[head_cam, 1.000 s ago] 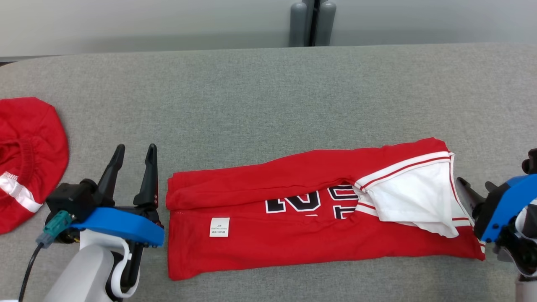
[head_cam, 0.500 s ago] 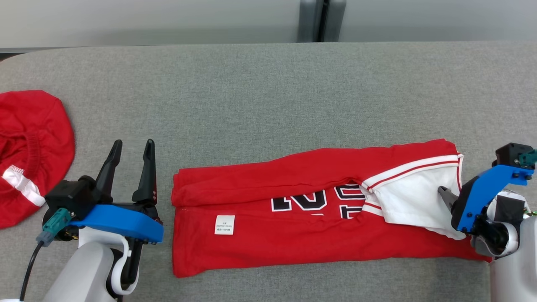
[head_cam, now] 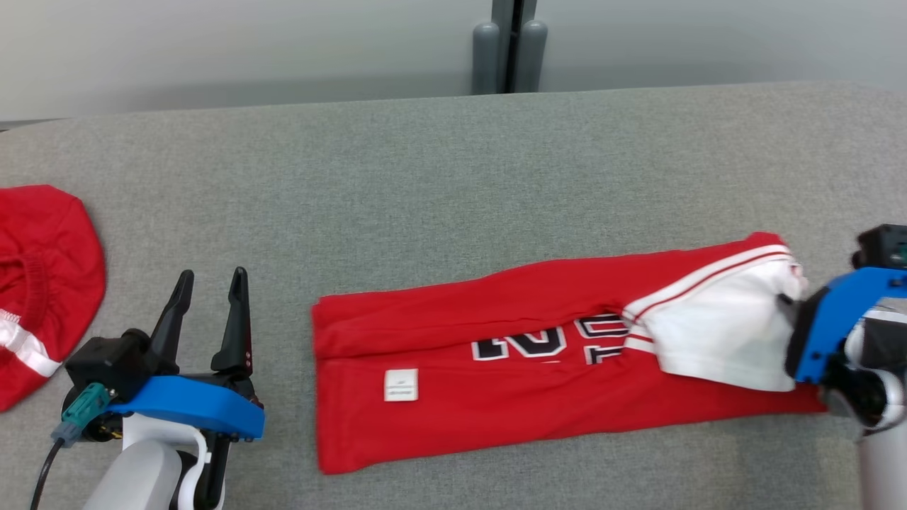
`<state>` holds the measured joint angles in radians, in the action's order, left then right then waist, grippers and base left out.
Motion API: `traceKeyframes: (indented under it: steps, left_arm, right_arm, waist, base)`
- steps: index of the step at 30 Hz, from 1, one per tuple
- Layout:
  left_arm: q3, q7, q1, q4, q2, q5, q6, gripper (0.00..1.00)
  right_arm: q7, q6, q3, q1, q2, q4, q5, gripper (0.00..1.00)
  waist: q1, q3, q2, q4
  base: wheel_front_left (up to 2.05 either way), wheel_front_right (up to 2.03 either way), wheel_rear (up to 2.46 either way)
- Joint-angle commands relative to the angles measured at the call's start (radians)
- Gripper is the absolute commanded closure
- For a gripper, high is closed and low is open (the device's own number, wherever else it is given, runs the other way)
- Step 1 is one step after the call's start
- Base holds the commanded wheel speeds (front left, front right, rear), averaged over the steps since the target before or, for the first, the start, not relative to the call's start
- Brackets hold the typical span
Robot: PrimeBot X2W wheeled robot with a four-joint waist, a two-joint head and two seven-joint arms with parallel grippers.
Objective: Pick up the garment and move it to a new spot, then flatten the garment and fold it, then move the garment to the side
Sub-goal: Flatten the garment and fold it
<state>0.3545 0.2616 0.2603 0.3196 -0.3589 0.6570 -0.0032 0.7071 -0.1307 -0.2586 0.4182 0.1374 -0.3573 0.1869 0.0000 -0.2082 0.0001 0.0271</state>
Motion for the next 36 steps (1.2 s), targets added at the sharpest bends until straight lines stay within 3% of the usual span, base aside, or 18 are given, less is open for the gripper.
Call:
traceKeyframes:
  steps: [1,8,12,16,25,36]
  left_arm:
    - [-0.007,0.004,-0.017,-0.012,-0.007,0.000,0.008,0.00]
    - [-0.007,-0.005,-0.035,-0.056,-0.017,0.000,0.029,0.00]
    - [0.001,-0.012,-0.041,-0.068,-0.020,-0.003,0.033,0.00]
    - [0.005,-0.018,-0.047,-0.074,-0.022,-0.004,0.036,0.00]
    - [0.014,-0.017,-0.044,-0.086,-0.008,0.010,0.037,0.00]
    - [0.030,-0.020,-0.011,-0.078,-0.001,0.003,0.026,0.00]
  right_arm:
    - [0.012,0.000,-0.013,-0.024,0.033,0.028,0.007,1.00]
    - [0.059,0.000,-0.080,-0.051,0.146,0.152,-0.019,1.00]
    - [0.097,0.000,-0.100,-0.061,0.147,0.203,-0.034,1.00]
    - [0.133,0.000,-0.081,-0.075,0.097,0.248,-0.025,1.00]
    - [0.204,0.000,0.178,-0.086,-0.058,0.376,0.072,1.00]
    - [0.094,0.000,0.463,-0.059,-0.087,0.279,0.221,1.00]
  waist:
    - [0.0000,0.003,-0.0001,0.008]
    - [0.0000,0.000,-0.0001,0.021]
    - [0.0000,0.007,-0.0001,0.025]
    - [0.0000,0.018,-0.0001,0.025]
    - [0.0000,0.030,-0.0001,0.021]
    - [0.0000,0.015,-0.0001,-0.022]
  base:
    - [0.00,0.00,0.00]
    - [0.00,0.00,0.00]
    - [0.00,0.00,0.00]
    - [0.00,0.00,0.00]
    - [0.00,0.00,0.00]
    - [0.00,0.00,0.00]
